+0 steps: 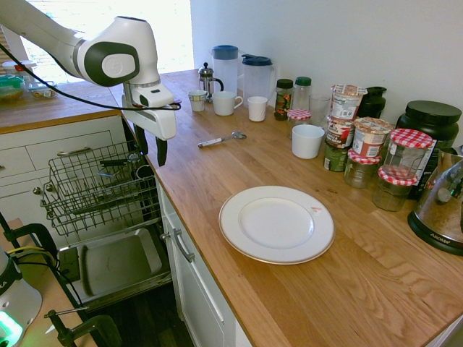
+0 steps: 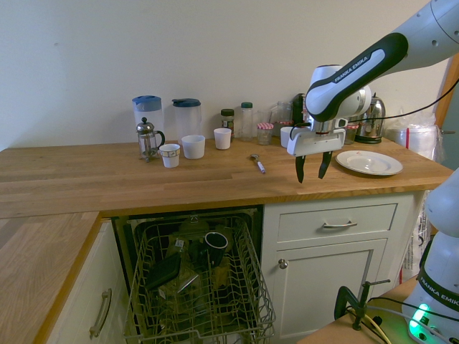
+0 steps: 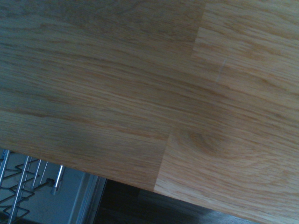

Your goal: Put the spoon in the dishwasher

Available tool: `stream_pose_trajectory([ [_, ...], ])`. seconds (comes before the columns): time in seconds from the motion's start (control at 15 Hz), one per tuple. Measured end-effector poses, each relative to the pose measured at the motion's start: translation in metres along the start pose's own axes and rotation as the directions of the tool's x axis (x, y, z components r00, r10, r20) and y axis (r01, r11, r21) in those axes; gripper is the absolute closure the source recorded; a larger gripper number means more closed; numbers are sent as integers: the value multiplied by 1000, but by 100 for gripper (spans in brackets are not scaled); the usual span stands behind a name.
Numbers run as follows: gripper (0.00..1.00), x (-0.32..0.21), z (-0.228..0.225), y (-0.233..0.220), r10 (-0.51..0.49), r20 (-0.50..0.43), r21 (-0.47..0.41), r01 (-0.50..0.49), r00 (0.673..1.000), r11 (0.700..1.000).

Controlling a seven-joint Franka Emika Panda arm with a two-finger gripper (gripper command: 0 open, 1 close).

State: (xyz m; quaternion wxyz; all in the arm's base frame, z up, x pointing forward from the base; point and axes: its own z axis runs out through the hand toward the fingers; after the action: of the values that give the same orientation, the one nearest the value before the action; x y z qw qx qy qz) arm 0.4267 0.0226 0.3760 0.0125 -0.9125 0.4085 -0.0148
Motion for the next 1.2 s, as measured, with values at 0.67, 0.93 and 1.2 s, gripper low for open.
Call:
stream_pose_trajectory([
  [0.67,0,53,-16,-101,165,-82,51,-161,983,986],
  [0.93,0,96,-8,-149,272,-134,81,-262,953,961],
  [1.2,0,142,6,-189,321,-140,89,-311,937,946],
])
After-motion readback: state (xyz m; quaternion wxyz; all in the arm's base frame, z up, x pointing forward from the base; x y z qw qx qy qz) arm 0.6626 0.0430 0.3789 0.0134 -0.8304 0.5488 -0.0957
